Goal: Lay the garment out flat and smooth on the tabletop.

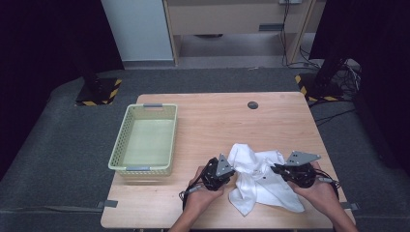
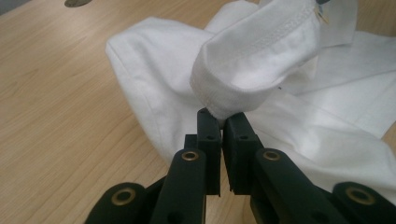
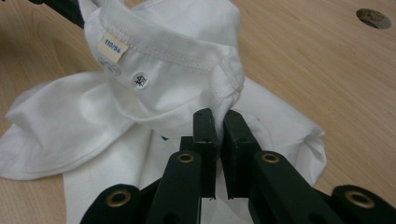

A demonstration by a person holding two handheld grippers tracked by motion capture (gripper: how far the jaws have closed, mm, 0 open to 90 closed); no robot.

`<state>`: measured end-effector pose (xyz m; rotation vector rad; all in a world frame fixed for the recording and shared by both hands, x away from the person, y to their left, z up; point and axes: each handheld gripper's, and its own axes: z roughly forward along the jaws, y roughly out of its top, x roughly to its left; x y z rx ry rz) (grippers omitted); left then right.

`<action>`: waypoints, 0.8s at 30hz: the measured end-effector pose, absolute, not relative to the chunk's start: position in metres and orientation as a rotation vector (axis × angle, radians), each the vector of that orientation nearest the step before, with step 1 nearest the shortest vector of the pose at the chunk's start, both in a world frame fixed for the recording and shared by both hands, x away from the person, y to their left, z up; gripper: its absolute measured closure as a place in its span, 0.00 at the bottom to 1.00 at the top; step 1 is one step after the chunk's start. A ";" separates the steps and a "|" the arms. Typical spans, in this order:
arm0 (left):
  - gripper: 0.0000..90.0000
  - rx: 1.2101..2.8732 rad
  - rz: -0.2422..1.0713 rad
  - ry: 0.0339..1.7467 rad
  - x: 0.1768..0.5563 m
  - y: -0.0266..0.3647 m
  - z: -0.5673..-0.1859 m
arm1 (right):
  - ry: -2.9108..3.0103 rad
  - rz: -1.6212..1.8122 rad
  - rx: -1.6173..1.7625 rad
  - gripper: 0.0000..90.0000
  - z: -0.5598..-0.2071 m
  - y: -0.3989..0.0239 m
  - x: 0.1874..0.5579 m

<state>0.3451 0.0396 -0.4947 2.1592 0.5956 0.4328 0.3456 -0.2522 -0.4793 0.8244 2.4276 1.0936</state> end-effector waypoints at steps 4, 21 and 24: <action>0.95 2.164 0.456 0.586 0.341 0.038 -0.491 | 2.421 1.107 0.814 0.95 -0.474 -0.250 0.345; 0.96 2.107 0.493 0.647 0.331 0.050 -0.465 | 2.395 1.140 0.775 0.95 -0.456 -0.240 0.338; 0.96 2.107 0.510 0.642 0.332 0.049 -0.462 | 2.371 1.149 0.794 0.95 -0.450 -0.246 0.339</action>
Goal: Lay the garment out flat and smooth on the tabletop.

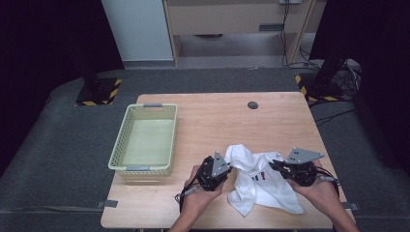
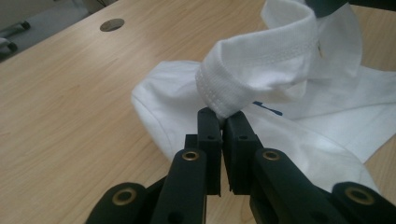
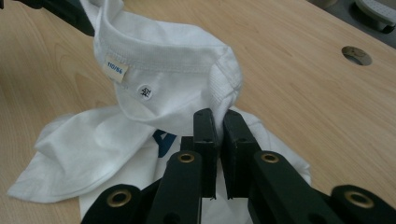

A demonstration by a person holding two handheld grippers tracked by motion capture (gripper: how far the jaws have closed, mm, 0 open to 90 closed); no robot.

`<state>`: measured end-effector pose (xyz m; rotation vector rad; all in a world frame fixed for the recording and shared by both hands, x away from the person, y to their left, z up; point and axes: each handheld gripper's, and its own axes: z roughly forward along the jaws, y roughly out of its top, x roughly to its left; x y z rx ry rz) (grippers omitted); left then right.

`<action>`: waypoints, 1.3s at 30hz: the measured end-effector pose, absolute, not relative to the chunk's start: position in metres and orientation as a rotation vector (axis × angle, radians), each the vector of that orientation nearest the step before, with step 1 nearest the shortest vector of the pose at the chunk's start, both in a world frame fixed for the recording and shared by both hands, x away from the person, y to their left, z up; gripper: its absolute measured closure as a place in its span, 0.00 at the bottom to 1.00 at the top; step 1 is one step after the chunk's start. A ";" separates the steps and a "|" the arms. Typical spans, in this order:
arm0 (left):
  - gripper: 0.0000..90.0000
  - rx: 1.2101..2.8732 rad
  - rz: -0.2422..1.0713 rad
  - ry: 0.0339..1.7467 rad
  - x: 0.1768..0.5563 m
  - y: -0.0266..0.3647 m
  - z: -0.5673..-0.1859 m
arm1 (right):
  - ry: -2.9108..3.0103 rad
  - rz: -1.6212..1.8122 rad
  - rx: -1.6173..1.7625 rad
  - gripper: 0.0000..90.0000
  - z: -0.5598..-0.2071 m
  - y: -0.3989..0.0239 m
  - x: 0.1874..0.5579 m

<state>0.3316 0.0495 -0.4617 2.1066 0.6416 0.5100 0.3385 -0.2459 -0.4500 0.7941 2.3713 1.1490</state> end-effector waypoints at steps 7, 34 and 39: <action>0.96 2.068 0.530 0.637 0.332 0.045 -0.443 | 2.318 1.172 0.813 0.95 -0.435 -0.254 0.336; 0.96 2.235 0.615 0.751 0.439 0.018 -0.408 | 2.271 1.045 0.971 0.95 -0.404 -0.271 0.423; 0.96 2.293 0.600 0.786 0.466 0.012 -0.423 | 2.284 0.988 1.004 0.95 -0.419 -0.267 0.450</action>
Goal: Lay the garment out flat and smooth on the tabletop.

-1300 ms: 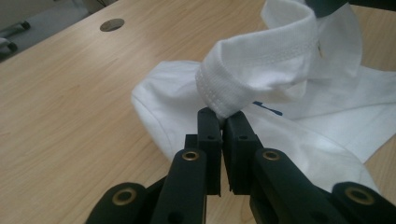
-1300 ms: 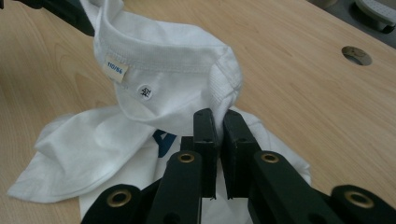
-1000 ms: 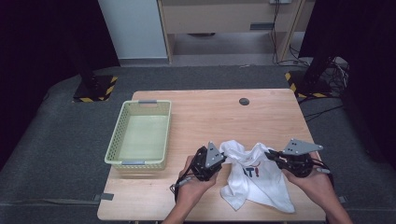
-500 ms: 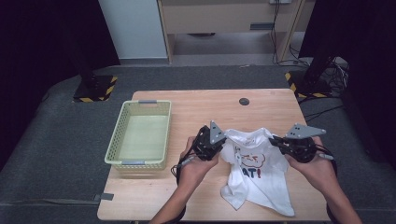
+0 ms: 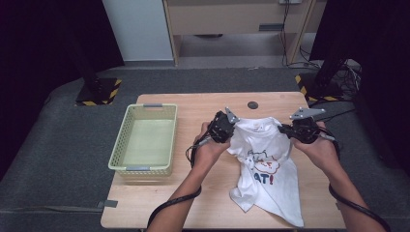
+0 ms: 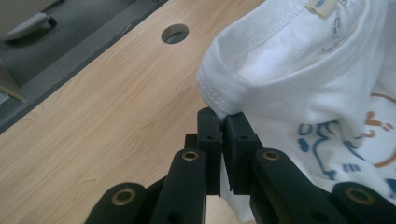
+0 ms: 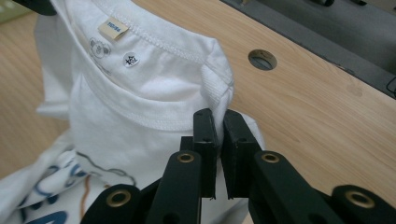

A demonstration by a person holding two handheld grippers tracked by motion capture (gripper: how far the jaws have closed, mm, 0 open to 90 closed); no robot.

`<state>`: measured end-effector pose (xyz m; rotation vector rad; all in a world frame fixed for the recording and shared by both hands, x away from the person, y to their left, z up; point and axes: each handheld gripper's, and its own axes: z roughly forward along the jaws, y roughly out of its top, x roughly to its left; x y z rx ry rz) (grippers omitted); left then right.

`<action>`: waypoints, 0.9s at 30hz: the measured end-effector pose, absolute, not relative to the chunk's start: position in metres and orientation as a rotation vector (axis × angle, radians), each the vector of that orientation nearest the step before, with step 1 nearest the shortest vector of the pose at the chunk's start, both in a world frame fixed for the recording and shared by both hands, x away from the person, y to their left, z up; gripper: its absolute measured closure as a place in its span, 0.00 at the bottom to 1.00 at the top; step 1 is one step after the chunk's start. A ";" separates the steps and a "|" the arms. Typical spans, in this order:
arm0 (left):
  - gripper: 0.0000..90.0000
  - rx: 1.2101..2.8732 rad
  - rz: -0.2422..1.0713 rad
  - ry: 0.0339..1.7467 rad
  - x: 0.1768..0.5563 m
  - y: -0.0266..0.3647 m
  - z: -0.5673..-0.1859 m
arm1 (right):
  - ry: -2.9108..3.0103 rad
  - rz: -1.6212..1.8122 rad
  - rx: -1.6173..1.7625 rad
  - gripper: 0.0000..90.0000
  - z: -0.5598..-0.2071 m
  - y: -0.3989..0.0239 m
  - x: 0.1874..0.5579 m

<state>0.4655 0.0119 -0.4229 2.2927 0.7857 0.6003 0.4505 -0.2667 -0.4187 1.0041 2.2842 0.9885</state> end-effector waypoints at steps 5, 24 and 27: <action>0.95 2.320 0.591 0.830 0.489 0.009 -0.436 | 2.311 0.945 1.042 0.94 -0.434 -0.260 0.478; 0.52 2.295 0.589 0.988 0.520 0.018 -0.460 | 2.250 0.965 1.188 0.48 -0.461 -0.261 0.509; 0.48 2.286 0.573 1.000 0.501 0.021 -0.462 | 2.255 0.967 1.180 0.47 -0.461 -0.260 0.492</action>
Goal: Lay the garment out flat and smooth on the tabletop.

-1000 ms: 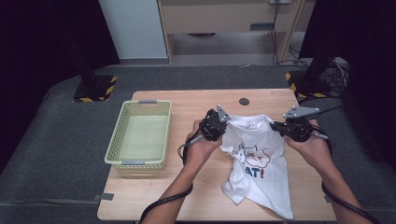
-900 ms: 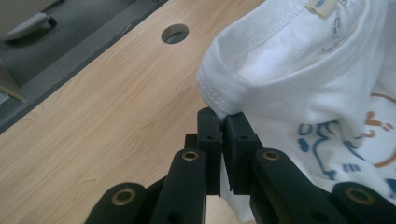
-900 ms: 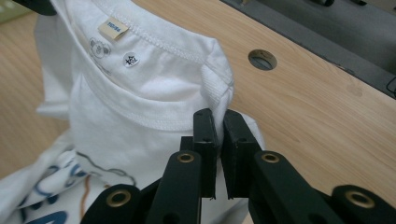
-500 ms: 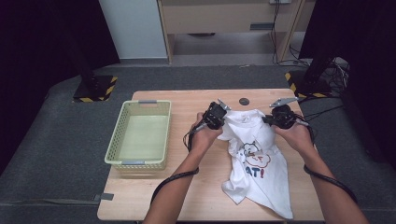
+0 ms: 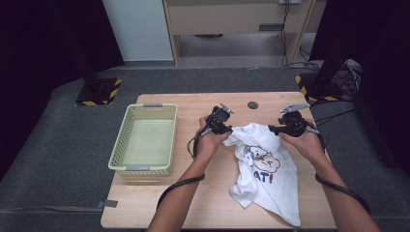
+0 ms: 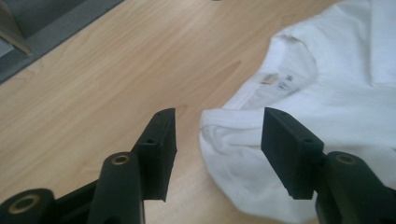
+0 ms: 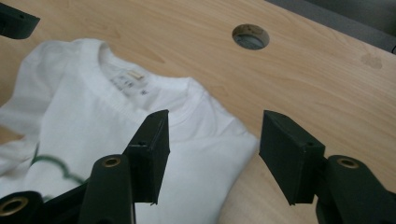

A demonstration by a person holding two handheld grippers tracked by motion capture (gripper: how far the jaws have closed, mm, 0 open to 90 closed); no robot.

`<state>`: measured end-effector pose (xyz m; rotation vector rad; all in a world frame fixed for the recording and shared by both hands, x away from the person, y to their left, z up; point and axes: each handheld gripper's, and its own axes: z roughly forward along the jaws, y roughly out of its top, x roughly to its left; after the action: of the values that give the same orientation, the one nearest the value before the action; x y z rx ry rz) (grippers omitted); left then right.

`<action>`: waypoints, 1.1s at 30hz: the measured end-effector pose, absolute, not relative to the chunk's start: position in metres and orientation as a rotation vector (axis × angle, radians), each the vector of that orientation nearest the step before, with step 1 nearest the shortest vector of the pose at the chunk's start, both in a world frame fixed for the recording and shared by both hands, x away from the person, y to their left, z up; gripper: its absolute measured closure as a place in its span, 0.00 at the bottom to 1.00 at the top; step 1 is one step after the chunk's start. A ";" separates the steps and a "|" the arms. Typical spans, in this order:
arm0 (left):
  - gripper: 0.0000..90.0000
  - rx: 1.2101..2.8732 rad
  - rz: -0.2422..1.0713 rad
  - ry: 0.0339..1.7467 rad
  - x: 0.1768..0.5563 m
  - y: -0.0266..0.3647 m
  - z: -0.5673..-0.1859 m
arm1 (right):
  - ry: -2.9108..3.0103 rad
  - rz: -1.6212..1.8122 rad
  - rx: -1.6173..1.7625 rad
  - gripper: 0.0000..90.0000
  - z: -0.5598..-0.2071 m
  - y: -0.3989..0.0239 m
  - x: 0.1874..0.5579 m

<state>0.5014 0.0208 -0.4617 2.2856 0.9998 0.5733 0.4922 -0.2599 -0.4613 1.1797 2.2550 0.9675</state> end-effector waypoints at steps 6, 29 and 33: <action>0.47 2.255 0.543 0.993 0.471 0.027 -0.467 | 2.287 0.967 1.163 0.53 -0.476 -0.253 0.460; 0.59 2.210 0.413 0.862 0.431 0.009 -0.487 | 2.357 0.845 1.107 0.60 -0.506 -0.231 0.462; 0.59 2.216 0.418 0.848 0.430 0.003 -0.491 | 2.372 0.790 1.110 0.62 -0.517 -0.229 0.465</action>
<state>0.4303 0.0027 -0.4905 2.2164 0.8478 0.4181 0.4650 -0.2288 -0.5166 1.1102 2.3724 0.7904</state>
